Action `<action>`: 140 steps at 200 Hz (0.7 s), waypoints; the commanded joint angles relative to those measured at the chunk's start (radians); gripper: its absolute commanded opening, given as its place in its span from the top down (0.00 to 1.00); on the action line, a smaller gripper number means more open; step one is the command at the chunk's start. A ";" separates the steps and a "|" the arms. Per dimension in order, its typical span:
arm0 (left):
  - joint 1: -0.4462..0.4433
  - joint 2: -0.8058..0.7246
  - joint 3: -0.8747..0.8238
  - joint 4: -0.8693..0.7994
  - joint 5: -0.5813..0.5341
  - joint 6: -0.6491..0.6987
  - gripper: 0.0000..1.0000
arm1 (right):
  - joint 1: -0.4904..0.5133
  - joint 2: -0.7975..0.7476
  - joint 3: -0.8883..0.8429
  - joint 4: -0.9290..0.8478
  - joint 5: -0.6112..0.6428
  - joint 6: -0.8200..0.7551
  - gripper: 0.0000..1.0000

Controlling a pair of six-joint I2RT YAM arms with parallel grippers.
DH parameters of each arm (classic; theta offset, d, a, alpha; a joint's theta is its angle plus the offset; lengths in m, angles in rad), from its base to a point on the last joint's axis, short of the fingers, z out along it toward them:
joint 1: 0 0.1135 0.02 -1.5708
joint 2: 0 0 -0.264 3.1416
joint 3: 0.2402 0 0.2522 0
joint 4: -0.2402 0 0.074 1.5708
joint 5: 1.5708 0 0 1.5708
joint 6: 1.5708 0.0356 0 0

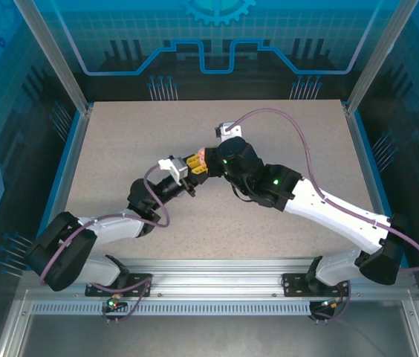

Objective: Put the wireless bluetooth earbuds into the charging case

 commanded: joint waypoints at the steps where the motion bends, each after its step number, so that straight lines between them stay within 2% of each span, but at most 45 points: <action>1: -0.011 -0.038 0.030 0.066 0.014 0.015 1.00 | 0.003 0.004 -0.043 0.008 -0.029 0.029 0.85; 28: -0.011 -0.035 0.034 0.066 0.017 0.011 1.00 | 0.005 -0.003 -0.051 0.008 -0.029 0.039 0.83; 53: -0.011 -0.034 0.029 0.066 0.015 0.011 1.00 | 0.000 -0.011 -0.042 0.007 -0.029 0.047 0.76; 83: -0.011 -0.029 0.028 0.066 0.017 0.005 1.00 | -0.026 -0.032 -0.006 0.015 -0.045 0.047 0.53; 100: -0.010 -0.028 0.025 0.067 0.016 0.002 1.00 | -0.043 -0.044 0.029 0.011 -0.056 0.038 0.44; 140: -0.012 -0.029 0.013 0.066 0.017 0.000 1.00 | -0.089 -0.062 0.092 -0.009 -0.091 0.027 0.38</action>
